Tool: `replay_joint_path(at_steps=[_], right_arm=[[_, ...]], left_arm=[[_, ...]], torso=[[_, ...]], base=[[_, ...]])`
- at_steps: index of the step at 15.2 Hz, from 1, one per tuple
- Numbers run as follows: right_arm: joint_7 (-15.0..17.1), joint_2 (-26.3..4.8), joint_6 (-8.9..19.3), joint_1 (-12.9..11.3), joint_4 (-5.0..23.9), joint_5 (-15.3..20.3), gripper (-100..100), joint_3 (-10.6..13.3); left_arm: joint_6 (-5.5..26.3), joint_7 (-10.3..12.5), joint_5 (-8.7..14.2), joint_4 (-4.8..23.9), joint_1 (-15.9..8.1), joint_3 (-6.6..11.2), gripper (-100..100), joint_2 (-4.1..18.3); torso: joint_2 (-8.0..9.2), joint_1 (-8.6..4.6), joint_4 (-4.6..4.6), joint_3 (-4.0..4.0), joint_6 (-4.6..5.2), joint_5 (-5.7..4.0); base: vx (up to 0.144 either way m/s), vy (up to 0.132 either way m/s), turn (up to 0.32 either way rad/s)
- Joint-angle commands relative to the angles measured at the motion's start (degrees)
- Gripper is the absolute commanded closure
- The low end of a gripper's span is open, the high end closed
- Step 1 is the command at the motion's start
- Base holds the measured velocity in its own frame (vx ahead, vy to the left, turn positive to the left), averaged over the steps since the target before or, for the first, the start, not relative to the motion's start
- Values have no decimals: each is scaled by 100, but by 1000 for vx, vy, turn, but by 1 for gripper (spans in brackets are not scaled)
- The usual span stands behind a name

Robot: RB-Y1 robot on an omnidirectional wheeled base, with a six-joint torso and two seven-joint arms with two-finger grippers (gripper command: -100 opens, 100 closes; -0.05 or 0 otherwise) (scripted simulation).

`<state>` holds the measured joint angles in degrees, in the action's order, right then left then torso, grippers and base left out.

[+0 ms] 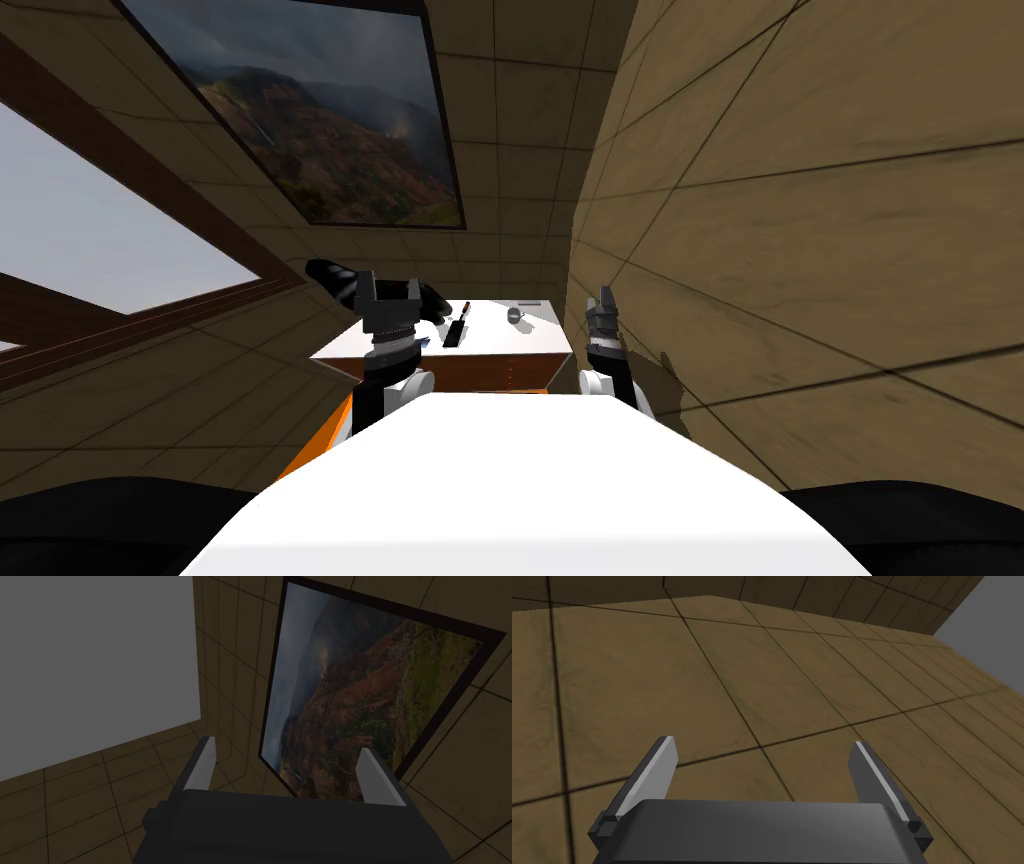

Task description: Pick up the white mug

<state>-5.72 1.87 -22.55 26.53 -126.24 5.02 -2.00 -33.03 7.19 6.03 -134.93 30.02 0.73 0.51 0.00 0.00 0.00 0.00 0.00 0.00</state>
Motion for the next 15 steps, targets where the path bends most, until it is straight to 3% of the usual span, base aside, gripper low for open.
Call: replay_joint_path(at_steps=[1, 3, 5, 10, 13, 14, 15], right_arm=[[100, -242, 70, -42, 32, -9, -100, -45], [201, -413, 141, -84, 64, -18, -100, -90], [497, -719, 352, -205, 164, -46, -100, -219], [906, -1025, 648, -369, 312, -86, -100, -393], [1325, -1276, 1020, -568, 509, -137, -100, -603], [1412, -1276, 1020, -568, 509, -137, -100, -603], [1547, -1392, 1231, -679, 627, -167, -100, -719]], left_arm=[[0, 0, 0, 0, 0, 0, 0, 0], [0, 0, 0, 0, 0, 0, 0, 0], [0, 0, 0, 0, 0, -1, 0, 0], [0, 0, 0, 0, -1, -1, 0, -1], [0, 0, 0, 0, -1, -1, 0, 0], [0, 0, 0, 0, -1, -1, 0, -1], [0, 0, 0, 0, -1, -1, 0, -1]], torso=[[0, 0, 0, 0, 0, 0], [3, 5, 0, 1, -2, 1], [5, 12, 1, 3, -1, 3], [9, 21, 2, 5, -3, 4], [10, 20, 2, 6, -2, 5], [10, 23, 2, 5, -4, 5], [9, 24, 2, 5, -3, 5]], base=[[-5, 11, 34], [-13, 29, 75], [-23, 47, 88], [-23, 51, 99], [-26, 55, 123], [-22, 61, 136], [-21, 70, 182]])
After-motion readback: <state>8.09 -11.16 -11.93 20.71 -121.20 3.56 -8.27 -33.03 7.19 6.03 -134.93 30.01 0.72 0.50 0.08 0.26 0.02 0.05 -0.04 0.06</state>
